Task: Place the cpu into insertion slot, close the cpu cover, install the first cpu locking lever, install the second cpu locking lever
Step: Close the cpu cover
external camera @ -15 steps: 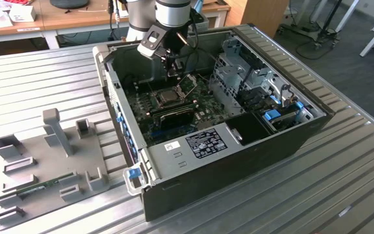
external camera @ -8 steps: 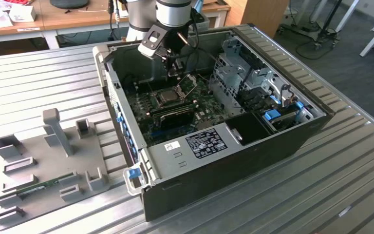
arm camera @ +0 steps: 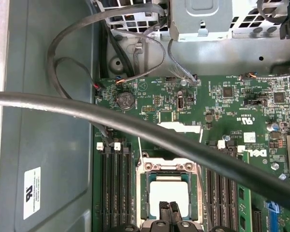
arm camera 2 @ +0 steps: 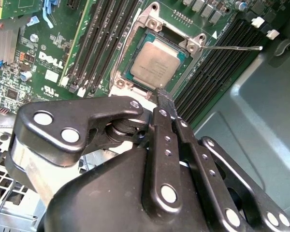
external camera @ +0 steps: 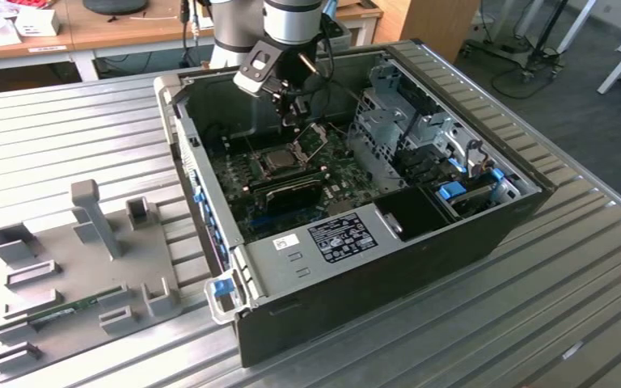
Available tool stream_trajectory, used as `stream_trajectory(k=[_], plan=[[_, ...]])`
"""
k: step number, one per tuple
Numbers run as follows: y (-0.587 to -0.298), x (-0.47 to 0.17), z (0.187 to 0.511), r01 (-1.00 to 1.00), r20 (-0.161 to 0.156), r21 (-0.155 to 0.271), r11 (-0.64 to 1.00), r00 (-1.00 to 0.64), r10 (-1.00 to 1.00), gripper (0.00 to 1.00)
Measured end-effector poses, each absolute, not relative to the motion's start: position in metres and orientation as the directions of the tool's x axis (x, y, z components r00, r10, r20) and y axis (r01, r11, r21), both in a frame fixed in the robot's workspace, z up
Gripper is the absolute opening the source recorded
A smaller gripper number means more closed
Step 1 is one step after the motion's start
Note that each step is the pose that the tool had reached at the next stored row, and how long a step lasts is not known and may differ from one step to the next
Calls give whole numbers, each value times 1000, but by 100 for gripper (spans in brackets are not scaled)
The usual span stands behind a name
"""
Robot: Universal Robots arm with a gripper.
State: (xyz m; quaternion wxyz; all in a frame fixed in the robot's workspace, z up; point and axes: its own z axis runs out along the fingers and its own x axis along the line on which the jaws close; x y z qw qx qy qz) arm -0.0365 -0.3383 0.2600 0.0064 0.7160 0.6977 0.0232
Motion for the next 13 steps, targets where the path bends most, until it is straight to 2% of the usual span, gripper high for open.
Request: stream_trajectory(k=[13], plan=[[-338, -32, 260, 999, 24, 41, -26, 25, 999, 11]])
